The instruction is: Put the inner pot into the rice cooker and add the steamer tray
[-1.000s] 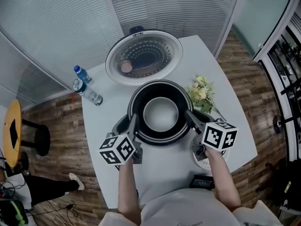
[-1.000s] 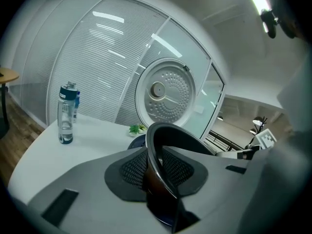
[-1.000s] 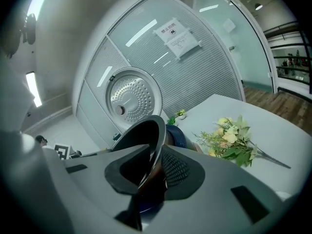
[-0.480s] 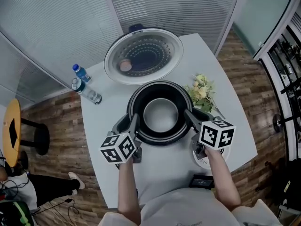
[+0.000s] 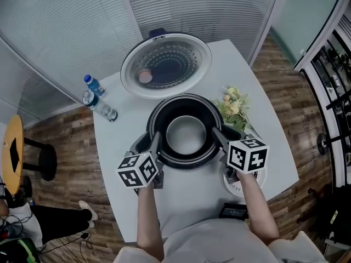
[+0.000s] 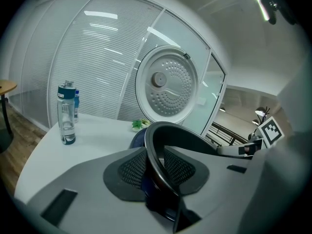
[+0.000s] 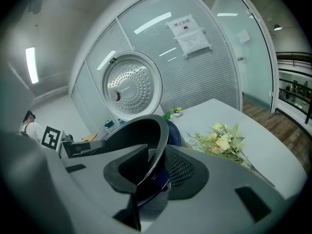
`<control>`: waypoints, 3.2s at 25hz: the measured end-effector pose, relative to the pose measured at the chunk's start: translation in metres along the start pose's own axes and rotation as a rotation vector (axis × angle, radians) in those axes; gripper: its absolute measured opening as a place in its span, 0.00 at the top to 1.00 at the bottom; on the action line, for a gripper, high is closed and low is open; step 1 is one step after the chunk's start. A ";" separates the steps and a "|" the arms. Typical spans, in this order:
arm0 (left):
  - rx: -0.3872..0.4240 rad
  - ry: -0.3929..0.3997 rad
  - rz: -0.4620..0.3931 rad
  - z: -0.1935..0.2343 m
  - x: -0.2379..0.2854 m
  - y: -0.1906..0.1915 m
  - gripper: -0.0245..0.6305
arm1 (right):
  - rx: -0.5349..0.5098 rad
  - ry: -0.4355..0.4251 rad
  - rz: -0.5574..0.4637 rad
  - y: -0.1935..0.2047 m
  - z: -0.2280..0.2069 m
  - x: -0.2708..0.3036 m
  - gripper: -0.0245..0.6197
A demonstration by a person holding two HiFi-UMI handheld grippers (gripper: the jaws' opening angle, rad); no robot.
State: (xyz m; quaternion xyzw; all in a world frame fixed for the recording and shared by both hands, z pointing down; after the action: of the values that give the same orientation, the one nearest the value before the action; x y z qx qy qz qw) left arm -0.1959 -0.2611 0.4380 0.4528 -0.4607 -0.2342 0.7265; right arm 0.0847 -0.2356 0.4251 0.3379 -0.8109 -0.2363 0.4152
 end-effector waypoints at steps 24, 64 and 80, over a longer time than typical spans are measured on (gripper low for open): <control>0.058 -0.069 -0.097 -0.017 -0.039 -0.004 0.60 | -0.074 0.043 -0.079 0.008 0.024 -0.039 0.70; 0.161 0.349 -0.054 -0.164 -0.148 0.077 0.60 | 0.072 0.251 -0.187 0.154 0.015 -0.216 0.70; 0.126 0.362 0.057 -0.205 -0.089 0.115 0.62 | 0.169 0.297 -0.115 0.161 -0.077 -0.214 0.70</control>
State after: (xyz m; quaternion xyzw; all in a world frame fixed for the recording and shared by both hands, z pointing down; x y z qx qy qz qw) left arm -0.0653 -0.0478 0.4634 0.5187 -0.3488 -0.0990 0.7742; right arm 0.1830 0.0222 0.4639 0.4484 -0.7370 -0.1383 0.4864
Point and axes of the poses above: the fingertips, and each gripper's own axes: x forward along the fingers, z to its left, y out of its underside, the point moved 8 cm from there along -x, backward along the fingers, and after that the axes turned 12 degrees about x, right-handed, at the moved point
